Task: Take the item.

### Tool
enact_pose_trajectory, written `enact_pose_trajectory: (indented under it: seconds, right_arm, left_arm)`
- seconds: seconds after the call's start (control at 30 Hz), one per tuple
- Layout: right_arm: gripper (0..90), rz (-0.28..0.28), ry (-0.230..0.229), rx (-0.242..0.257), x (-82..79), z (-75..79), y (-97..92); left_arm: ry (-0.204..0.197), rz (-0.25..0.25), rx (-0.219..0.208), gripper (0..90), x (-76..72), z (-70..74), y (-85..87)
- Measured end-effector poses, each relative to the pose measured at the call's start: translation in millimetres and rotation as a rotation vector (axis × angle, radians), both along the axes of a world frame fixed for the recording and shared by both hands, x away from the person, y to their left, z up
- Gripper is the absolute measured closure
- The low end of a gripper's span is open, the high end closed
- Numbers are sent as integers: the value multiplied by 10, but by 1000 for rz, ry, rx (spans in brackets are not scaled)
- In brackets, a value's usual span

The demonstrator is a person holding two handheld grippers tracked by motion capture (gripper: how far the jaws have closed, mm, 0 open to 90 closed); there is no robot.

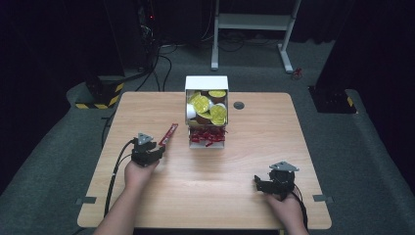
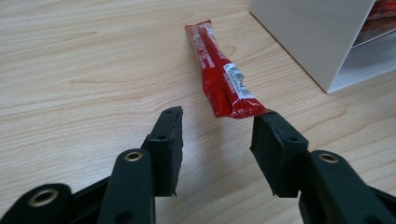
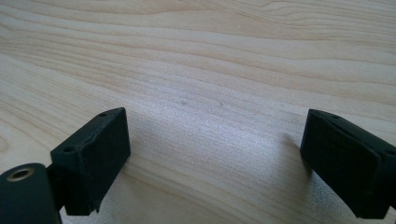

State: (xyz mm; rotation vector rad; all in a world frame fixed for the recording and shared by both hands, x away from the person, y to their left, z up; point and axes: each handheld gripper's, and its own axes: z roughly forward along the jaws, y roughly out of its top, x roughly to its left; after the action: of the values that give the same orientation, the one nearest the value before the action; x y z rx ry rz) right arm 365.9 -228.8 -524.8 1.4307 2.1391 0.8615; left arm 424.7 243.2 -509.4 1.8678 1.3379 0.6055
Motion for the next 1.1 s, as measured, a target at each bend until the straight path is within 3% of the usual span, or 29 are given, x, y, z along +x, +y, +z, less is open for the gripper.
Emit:
enact_pose_trajectory:
  seconds: [0.37,0.7,0.87,1.1]
  right_arm:
    - [84,-2,1,1,-1,0,2]
    - [84,-3,1,1,-2,0,2]
    - [83,-3,1,1,-2,0,2]
    - [84,-2,0,0,-1,0,1]
  left_arm:
    - [-21,-5,-22,560,-172,44,83]
    - [-45,-28,-45,546,-327,200,67]
    - [-62,-25,-7,477,-439,236,89]
    - [-24,-18,-17,404,-599,187,220]
